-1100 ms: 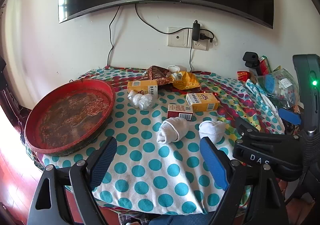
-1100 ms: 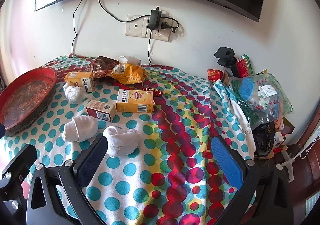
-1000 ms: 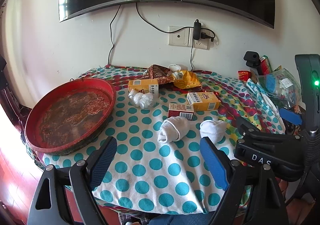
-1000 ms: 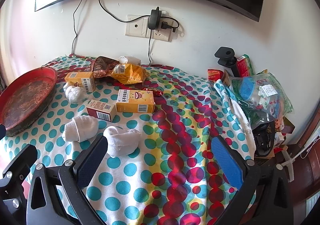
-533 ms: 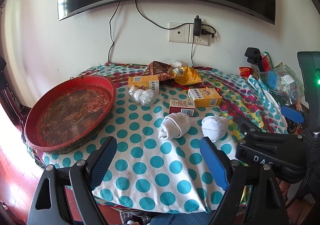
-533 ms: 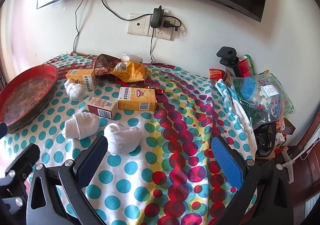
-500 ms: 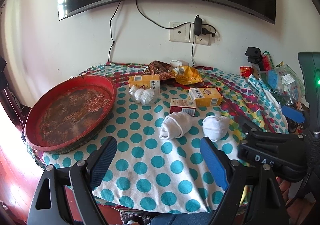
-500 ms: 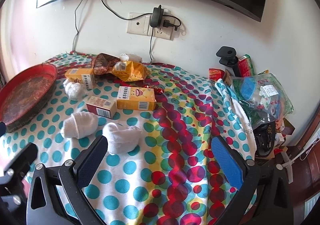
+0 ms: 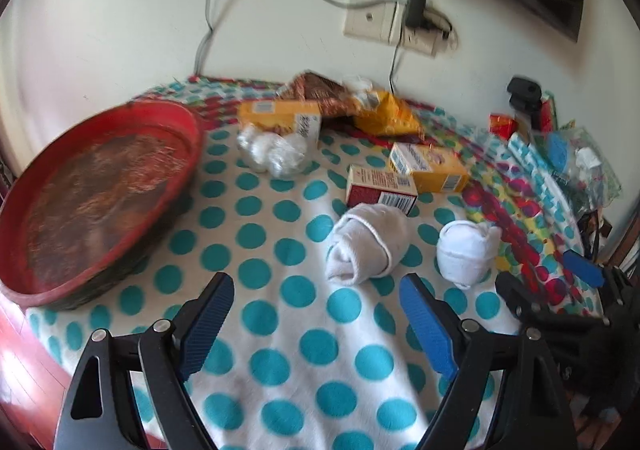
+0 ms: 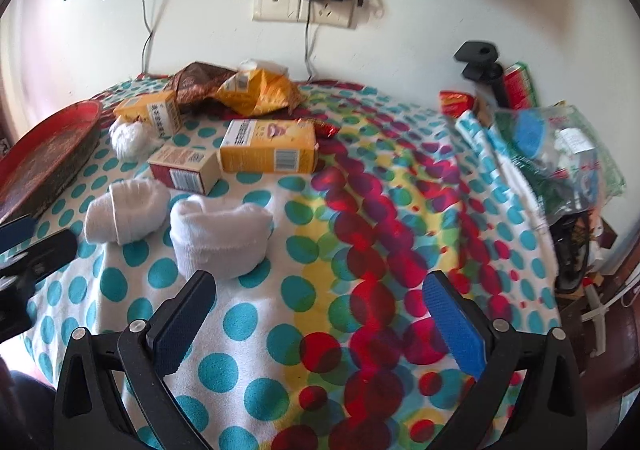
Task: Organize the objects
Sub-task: 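Lower the left gripper onto the rolled white sock and close it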
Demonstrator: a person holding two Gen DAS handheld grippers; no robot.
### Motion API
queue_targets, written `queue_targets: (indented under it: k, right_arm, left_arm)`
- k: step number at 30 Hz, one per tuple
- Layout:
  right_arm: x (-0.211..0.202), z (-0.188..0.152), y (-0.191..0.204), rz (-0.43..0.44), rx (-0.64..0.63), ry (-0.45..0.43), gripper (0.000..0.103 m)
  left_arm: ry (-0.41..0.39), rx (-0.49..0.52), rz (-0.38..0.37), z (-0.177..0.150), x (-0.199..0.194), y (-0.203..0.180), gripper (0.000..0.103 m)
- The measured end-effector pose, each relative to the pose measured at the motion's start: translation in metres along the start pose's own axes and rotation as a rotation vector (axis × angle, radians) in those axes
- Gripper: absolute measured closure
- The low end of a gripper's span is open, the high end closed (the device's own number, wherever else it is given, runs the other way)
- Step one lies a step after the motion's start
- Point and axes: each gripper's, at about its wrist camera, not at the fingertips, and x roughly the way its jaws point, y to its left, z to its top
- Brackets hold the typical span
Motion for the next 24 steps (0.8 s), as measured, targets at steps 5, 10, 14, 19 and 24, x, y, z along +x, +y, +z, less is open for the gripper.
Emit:
queue_targets:
  k: [5,10,14,19,24]
  right_arm:
    - [0.007,-0.005,0.0,0.031,-0.004,0.006,0.0]
    - [0.012,-0.005,-0.006,0.069,0.027,0.02,0.0]
    - [0.013,-0.006,-0.008,0.081,0.033,0.02,0.0]
    - [0.018,-0.008,-0.01,0.094,0.044,0.034,0.0]
    - [0.019,-0.009,-0.01,0.094,0.043,0.031,0.0]
  left_arm:
    - [0.016,0.039,-0.019,0.012,0.023,-0.02,0.016]
    - [0.055,0.065,-0.012,0.021,0.047,-0.028,0.016]
    - [0.065,0.055,-0.017,0.021,0.054,-0.026,0.025]
    - [0.072,0.069,-0.03,0.02,0.058,-0.032,0.05]
    - [0.073,0.059,-0.043,0.021,0.058,-0.033,0.061]
